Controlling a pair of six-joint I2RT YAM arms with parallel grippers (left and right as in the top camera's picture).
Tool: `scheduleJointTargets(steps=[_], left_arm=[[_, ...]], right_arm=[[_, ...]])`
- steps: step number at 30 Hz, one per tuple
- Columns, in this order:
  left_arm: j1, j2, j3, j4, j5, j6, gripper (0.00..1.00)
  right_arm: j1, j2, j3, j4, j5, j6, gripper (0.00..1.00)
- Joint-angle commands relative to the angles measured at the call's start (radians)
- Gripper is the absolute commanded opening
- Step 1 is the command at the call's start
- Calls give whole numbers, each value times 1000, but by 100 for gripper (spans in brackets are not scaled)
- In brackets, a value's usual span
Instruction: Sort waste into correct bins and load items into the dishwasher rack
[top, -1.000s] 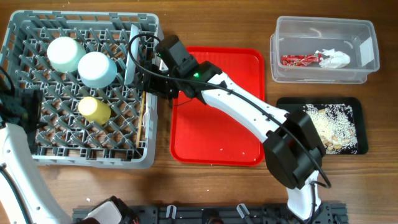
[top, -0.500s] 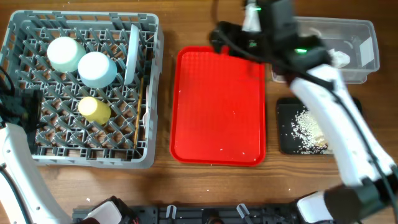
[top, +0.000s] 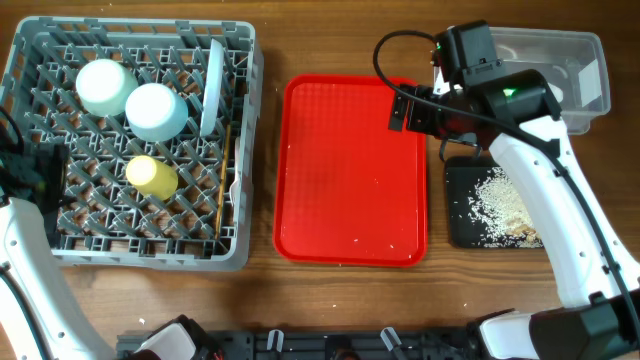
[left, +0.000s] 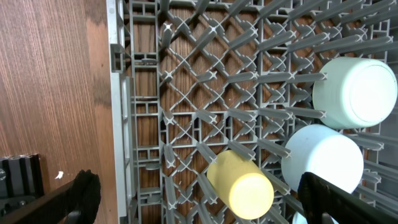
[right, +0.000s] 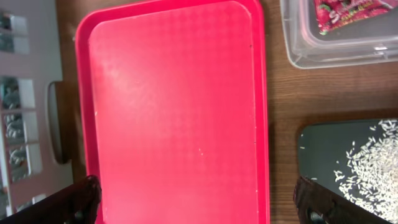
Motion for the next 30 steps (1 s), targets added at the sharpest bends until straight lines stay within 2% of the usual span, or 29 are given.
scheduleJointTargets(steps=[1, 10, 18, 26, 28, 30], left_arm=[[8, 2, 0, 0, 5, 6, 100], [8, 2, 0, 0, 5, 6, 100], [8, 2, 0, 0, 5, 6, 100], [8, 2, 0, 0, 5, 6, 100], [8, 2, 0, 0, 5, 6, 100], [8, 2, 0, 0, 5, 6, 100]], right_arm=[[6, -81, -1, 3, -43, -53, 100], [6, -102, -1, -27, -40, -51, 100], [6, -143, -1, -150, 30, 0, 100], [6, -281, -2, -145, 109, -26, 100], [6, -335, -18, -108, 138, -46, 100], [6, -403, -77, 0, 136, -119, 100]])
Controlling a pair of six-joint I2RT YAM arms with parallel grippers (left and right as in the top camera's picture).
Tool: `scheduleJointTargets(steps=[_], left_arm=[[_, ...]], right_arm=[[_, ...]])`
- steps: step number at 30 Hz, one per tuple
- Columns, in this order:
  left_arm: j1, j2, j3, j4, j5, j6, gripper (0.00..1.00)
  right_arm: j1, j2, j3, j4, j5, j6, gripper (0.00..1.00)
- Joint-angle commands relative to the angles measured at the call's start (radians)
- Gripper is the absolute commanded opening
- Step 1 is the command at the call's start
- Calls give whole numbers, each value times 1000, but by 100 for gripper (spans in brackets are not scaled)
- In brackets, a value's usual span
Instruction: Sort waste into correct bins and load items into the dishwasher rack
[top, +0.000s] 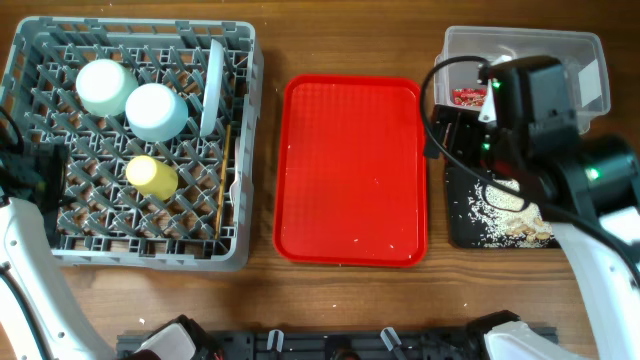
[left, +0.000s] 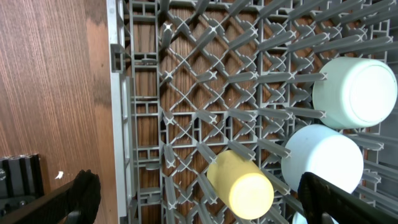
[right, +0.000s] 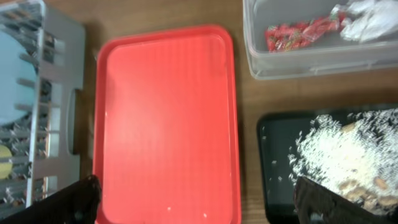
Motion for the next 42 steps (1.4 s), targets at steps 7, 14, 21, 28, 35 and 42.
scheduleJointTargets(steps=[7, 14, 21, 28, 35, 42], left_arm=[[7, 2, 0, 0, 5, 6, 100], [7, 2, 0, 0, 5, 6, 100], [7, 2, 0, 0, 5, 6, 100], [7, 2, 0, 0, 5, 6, 100], [7, 2, 0, 0, 5, 6, 100], [7, 2, 0, 0, 5, 6, 100]], right_arm=[[5, -420, -594, 598, 35, -150, 100], [5, -754, -1086, 976, 25, -183, 100], [5, -1038, -1367, 1170, 25, -229, 100], [-10, -1089, -1471, 1284, 25, -228, 100], [-18, -1089, -1545, 1404, 19, -259, 100], [-27, -1089, -1545, 1313, -160, -466, 100]])
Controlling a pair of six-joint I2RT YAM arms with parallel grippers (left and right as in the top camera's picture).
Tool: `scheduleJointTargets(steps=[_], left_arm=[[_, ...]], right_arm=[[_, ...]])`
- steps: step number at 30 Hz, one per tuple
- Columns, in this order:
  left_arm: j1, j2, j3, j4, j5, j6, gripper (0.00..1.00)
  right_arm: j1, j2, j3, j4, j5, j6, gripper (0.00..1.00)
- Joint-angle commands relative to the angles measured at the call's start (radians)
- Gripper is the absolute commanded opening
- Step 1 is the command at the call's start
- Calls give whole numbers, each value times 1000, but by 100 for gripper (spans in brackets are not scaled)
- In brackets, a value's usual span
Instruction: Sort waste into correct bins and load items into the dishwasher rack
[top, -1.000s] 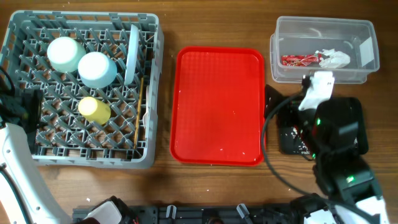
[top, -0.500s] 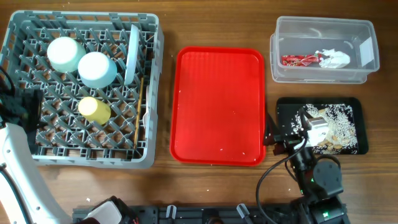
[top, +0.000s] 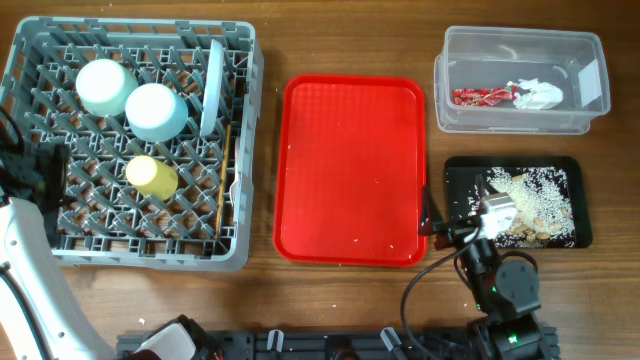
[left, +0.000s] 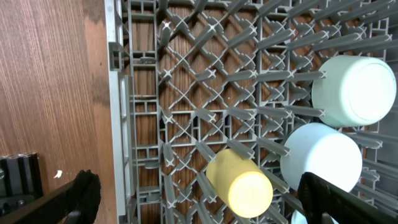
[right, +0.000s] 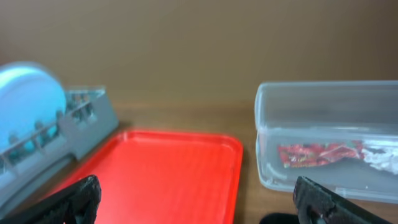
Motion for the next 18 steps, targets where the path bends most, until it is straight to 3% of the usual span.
scheduleJointTargets(steps=[1, 5, 8, 12, 18], left_arm=[[7, 2, 0, 0, -3, 6, 100], [7, 2, 0, 0, -3, 6, 100], [7, 2, 0, 0, -3, 6, 100], [7, 2, 0, 0, -2, 6, 100], [7, 2, 0, 0, -3, 6, 100]], right_arm=[[-27, -14, -3, -40, -179, -175, 100], [-136, -76, -3, -107, -294, -182, 100], [-203, -186, -3, -108, -293, -139, 100], [-262, -187, -3, -107, -283, -142, 100], [-266, -187, -3, -125, -56, -81, 100]])
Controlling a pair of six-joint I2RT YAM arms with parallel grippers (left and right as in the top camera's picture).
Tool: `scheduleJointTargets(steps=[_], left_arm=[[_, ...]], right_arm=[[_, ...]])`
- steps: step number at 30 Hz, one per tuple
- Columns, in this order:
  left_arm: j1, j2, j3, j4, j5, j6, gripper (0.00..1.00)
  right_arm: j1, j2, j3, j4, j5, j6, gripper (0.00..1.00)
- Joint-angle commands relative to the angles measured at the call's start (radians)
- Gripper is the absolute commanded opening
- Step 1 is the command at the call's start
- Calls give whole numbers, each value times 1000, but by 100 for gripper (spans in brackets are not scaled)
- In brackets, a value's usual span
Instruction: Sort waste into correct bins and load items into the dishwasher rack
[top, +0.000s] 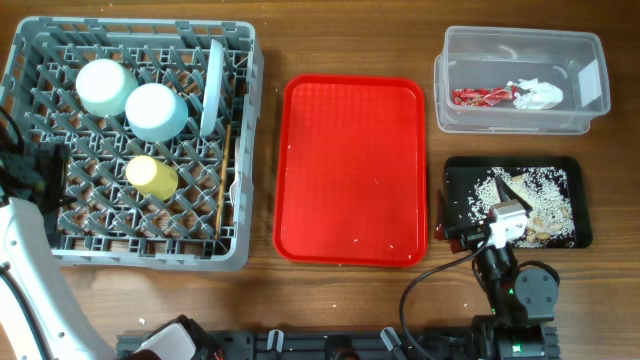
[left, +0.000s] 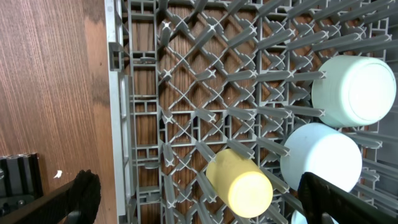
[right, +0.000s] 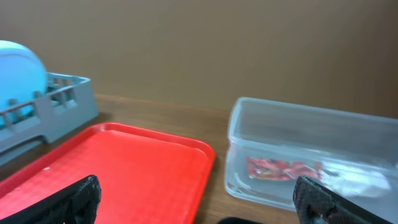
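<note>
The grey dishwasher rack (top: 130, 258) holds a pale green bowl (top: 103, 86), a light blue bowl (top: 156, 110), a yellow cup (top: 151, 176) on its side and an upright plate (top: 211, 85). The clear bin (top: 520, 125) holds a red wrapper (top: 482, 97) and crumpled white paper (top: 535, 94). Rice lies on the black tray (top: 460, 175). The red tray (top: 352, 170) bears only crumbs. My left gripper (left: 205, 199) hangs open over the rack's left side, above the yellow cup (left: 239, 183). My right gripper (right: 205, 205) is open and holds nothing, low by the table's front, facing the bin.
A thin stick-like utensil (top: 222, 190) lies along the rack's right side. My right arm (top: 515, 285) is folded low at the front right, just before the black tray. Bare wood runs between the rack, the red tray and the bins.
My folded right arm has shifted a little to the right, and its view now shows more of the clear bin. The left arm and all objects are unchanged.
My right gripper was open high above the red tray's far right corner. Then it was over the black tray and the bin. Later it was folded down at the table's front, where it stays. The left gripper stayed open over the rack throughout.
</note>
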Motion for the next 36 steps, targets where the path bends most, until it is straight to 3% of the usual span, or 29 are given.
scheduleJointTargets(steps=[1, 36], left_arm=[[7, 2, 0, 0, -2, 6, 100], [7, 2, 0, 0, -2, 6, 100]], right_arm=[[-3, -15, -2, -2, 151, 55, 100], [-3, -14, -2, 0, 173, 22, 100]])
